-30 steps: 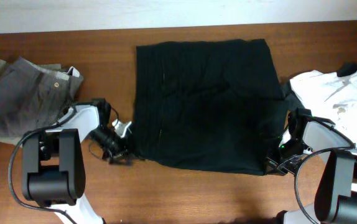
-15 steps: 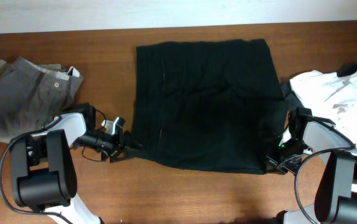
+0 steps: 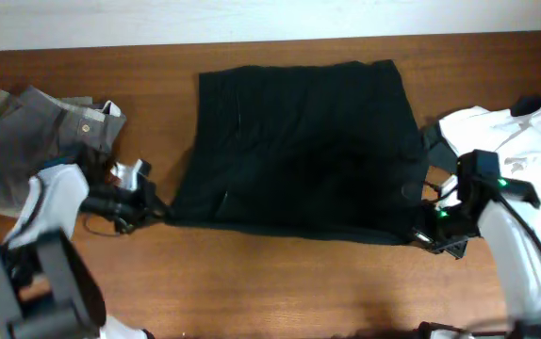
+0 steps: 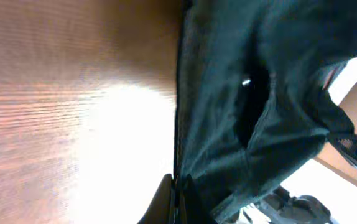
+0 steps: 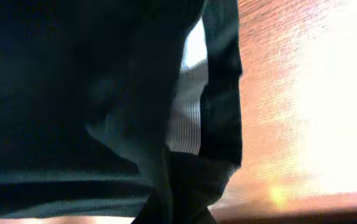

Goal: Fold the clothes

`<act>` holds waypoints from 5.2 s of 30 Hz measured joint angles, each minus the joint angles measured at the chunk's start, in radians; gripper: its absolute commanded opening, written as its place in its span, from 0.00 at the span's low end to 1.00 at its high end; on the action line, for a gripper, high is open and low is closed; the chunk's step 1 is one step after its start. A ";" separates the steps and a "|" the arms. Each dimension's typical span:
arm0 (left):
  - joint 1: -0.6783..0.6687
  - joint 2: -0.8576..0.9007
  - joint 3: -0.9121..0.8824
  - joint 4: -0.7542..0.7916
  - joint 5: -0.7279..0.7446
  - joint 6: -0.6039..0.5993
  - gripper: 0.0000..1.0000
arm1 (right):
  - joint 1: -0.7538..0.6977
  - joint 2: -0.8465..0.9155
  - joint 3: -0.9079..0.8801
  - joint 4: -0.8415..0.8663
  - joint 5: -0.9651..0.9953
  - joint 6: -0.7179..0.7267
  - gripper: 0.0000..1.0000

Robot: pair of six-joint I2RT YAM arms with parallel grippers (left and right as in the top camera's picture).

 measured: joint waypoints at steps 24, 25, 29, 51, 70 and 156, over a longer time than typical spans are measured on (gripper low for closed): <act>-0.102 0.040 0.176 0.156 -0.386 -0.055 0.01 | 0.216 0.580 0.622 0.435 -0.110 0.034 0.04; -0.104 0.071 0.176 0.212 -0.401 -0.055 0.04 | 0.219 0.620 0.622 0.504 -0.130 0.036 0.04; -0.104 0.087 0.176 0.367 -0.457 -0.058 0.72 | 0.214 0.682 0.620 0.623 -0.134 0.049 0.29; -0.143 0.066 0.238 0.107 -0.090 0.167 0.46 | 0.158 0.585 0.222 0.214 -0.014 0.115 0.08; -0.465 0.278 0.241 0.106 -0.336 0.185 0.03 | 0.289 0.569 0.204 0.223 -0.017 -0.045 0.04; -0.730 0.585 1.326 -0.474 -0.377 -0.305 0.82 | 0.274 0.201 0.224 0.300 -0.082 -0.011 0.17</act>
